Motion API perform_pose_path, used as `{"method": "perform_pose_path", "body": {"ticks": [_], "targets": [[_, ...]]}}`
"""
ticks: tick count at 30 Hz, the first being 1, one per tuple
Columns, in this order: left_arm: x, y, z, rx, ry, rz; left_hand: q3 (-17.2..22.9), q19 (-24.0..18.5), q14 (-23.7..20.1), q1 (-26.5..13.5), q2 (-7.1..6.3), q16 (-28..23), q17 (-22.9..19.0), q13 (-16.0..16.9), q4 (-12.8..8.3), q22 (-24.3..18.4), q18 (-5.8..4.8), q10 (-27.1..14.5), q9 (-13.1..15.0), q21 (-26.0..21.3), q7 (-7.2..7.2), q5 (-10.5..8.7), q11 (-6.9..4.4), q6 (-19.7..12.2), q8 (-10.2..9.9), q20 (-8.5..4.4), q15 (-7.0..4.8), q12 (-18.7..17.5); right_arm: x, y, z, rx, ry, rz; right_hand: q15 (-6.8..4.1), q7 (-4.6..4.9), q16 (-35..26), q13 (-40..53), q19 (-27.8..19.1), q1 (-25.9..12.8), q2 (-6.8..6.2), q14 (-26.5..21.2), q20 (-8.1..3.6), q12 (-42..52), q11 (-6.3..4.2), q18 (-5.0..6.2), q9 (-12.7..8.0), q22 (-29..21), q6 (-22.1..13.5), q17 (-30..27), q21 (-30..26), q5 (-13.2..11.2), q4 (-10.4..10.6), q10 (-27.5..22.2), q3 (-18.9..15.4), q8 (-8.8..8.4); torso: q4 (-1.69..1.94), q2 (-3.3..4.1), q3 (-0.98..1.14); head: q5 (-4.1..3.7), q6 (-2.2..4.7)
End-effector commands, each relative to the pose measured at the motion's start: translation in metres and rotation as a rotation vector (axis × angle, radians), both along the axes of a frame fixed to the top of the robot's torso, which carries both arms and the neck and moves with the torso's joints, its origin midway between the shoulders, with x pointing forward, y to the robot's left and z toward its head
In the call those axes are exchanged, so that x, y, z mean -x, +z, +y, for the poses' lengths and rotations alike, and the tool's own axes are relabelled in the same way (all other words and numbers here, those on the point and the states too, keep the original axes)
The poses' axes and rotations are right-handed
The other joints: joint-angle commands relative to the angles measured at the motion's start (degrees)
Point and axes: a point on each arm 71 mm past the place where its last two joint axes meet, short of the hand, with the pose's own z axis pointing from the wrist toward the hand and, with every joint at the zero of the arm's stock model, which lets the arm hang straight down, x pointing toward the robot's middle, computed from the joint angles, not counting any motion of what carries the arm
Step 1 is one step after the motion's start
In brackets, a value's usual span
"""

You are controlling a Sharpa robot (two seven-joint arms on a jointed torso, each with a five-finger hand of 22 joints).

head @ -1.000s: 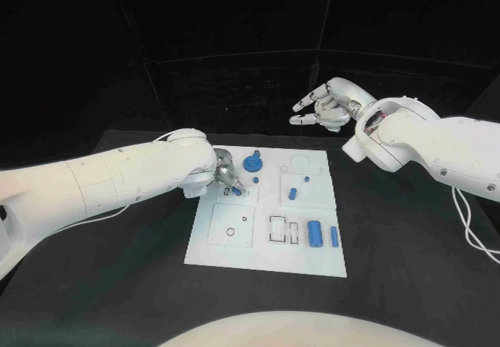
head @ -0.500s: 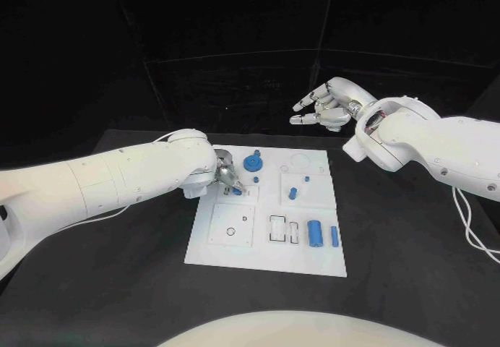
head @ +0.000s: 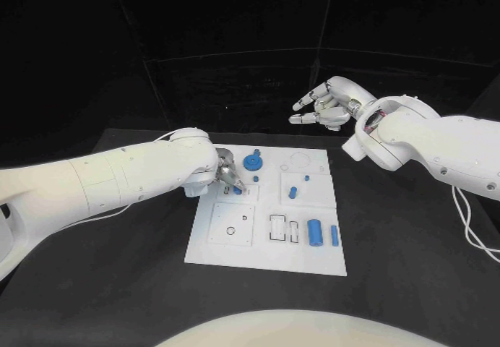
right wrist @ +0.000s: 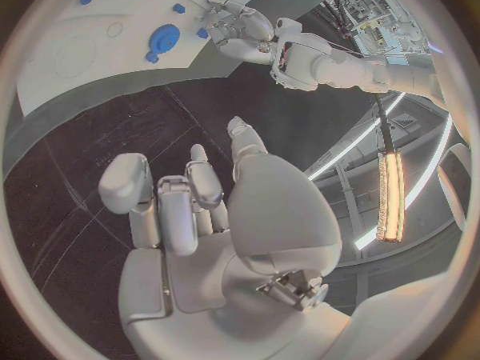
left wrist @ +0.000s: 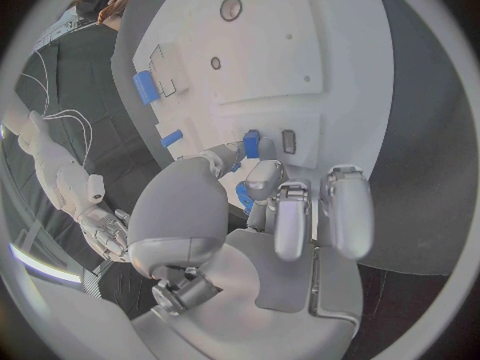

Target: Assemble the parts on the task board

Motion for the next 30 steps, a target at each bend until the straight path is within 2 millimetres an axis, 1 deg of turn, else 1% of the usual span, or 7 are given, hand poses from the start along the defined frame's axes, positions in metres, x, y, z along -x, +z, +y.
{"method": "perform_pose_path", "body": {"ticks": [1,4,11,16,25,28,30], "targets": [[0.0011,-0.0027,-0.0004,-0.016,-0.019,0.018,3.5,0.6,6.0,-1.8,0.33,0.2,15.1,0.2,-4.7,0.2,-0.3,0.3,0.1,0.3,-0.13,-0.16,-0.1,0.9,0.2,-0.44,-0.48,0.4,0.0001,0.0018,0.0011,0.0,0.009,-0.007,-0.22,-0.13,-0.4,-0.1,0.3,0.3,0.48,3.5,-0.29,0.2,-0.01,0.95,0.0,-0.1,0.4,3.5,-0.3,0.3,0.0,0.5,-0.3,0.2,0.03,-0.02,0.02,-0.05,-0.07],[0.0005,-0.0028,-0.0011,-0.017,-0.018,0.019,-2.2,0.7,6.0,-3.5,0.94,0.2,15.1,0.5,-2.7,0.5,-0.36,0.4,0.0,0.4,-0.64,-0.03,-0.41,1.5,-0.1,-0.58,-0.82,0.7,0.0,0.0018,0.0016,0.0,0.01,-0.007,-0.22,-0.13,-0.4,-0.1,0.3,0.3,0.48,3.5,-0.29,0.1,-0.01,0.96,0.0,-0.1,0.4,3.4,-0.3,0.4,0.1,0.5,-0.3,0.21,0.04,-0.01,0.0,-0.04,-0.08],[-0.0009,-0.003,-0.0027,-0.023,-0.016,0.021,-10.0,1.0,6.0,-4.3,1.82,0.2,15.1,1.1,-0.3,1.3,-0.48,0.5,-0.1,0.8,-0.57,-0.24,-0.46,2.4,-0.7,-0.81,-0.86,1.3,-0.0001,0.0017,0.0021,0.0,0.011,-0.007,-0.22,-0.13,-0.4,-0.1,0.3,0.3,0.49,3.5,-0.29,0.1,-0.01,0.96,0.0,-0.1,0.4,3.4,-0.3,0.4,0.1,0.5,-0.3,0.21,0.0,-0.02,0.0,-0.06,-0.21],[-0.0014,-0.0029,-0.0028,-0.023,-0.014,0.02,-14.2,1.1,6.0,-4.3,2.76,0.2,15.1,1.4,1.3,1.7,-0.54,0.7,-0.2,1.0,-0.55,-7.85,-0.41,2.9,-1.0,-0.81,-0.83,1.5,-0.0001,0.0017,0.002,0.0,0.011,-0.007,-0.22,-0.13,-0.4,-0.2,0.2,0.2,0.51,3.5,-0.29,0.1,-0.01,0.96,0.0,-0.2,0.4,3.4,-0.3,0.4,0.1,0.5,-0.4,0.21,0.0,-0.01,0.0,-0.1,-0.25],[-0.0038,-0.0025,-0.0008,-0.02,0.002,0.007,-18.3,1.0,6.0,-4.4,3.37,0.2,15.1,1.4,3.3,1.6,-0.52,0.7,-0.2,0.8,-0.45,-9.83,-0.33,3.2,-1.4,-0.78,-0.79,1.5,-0.0003,0.0017,0.002,0.0,0.01,-0.007,-0.22,-0.13,-0.5,-0.3,0.2,0.1,0.49,3.4,-0.3,0.0,0.0,0.99,0.0,-0.3,0.4,3.3,-0.4,0.1,0.3,0.3,-0.6,0.23,0.04,-0.03,-0.01,-0.17,-0.24],[-0.0043,-0.0021,0.0007,-0.016,0.008,0.0,-20.9,1.1,6.0,-4.5,3.52,0.2,15.1,1.5,4.8,1.7,-0.52,0.7,-0.1,0.8,-0.55,-12.44,-0.34,3.3,-1.5,-0.74,-0.83,1.5,-0.0003,0.0017,0.0019,0.001,0.01,-0.007,-0.22,-0.12,-0.5,-0.3,0.2,0.1,0.49,3.4,-0.3,-0.1,0.0,0.99,0.0,-0.3,0.3,3.3,-0.4,0.1,0.3,0.3,-0.7,0.23,0.03,-0.04,-0.05,-0.18,-0.22],[-0.0042,-0.0017,0.0021,-0.011,0.011,-0.006,-22.8,1.1,6.0,-4.6,2.96,0.2,15.1,1.5,5.6,1.7,-0.51,0.7,0.0,0.8,-0.5,-13.15,-0.38,3.3,-1.6,-0.76,-0.83,1.6,-0.0004,0.0016,0.0018,0.001,0.01,-0.007,-0.22,-0.12,-0.5,-0.3,0.2,0.1,0.49,3.4,-0.3,-0.1,0.0,0.99,0.0,-0.3,0.3,3.3,-0.4,0.1,0.3,0.3,-0.7,0.23,0.02,-0.05,-0.07,-0.2,-0.21]]}}
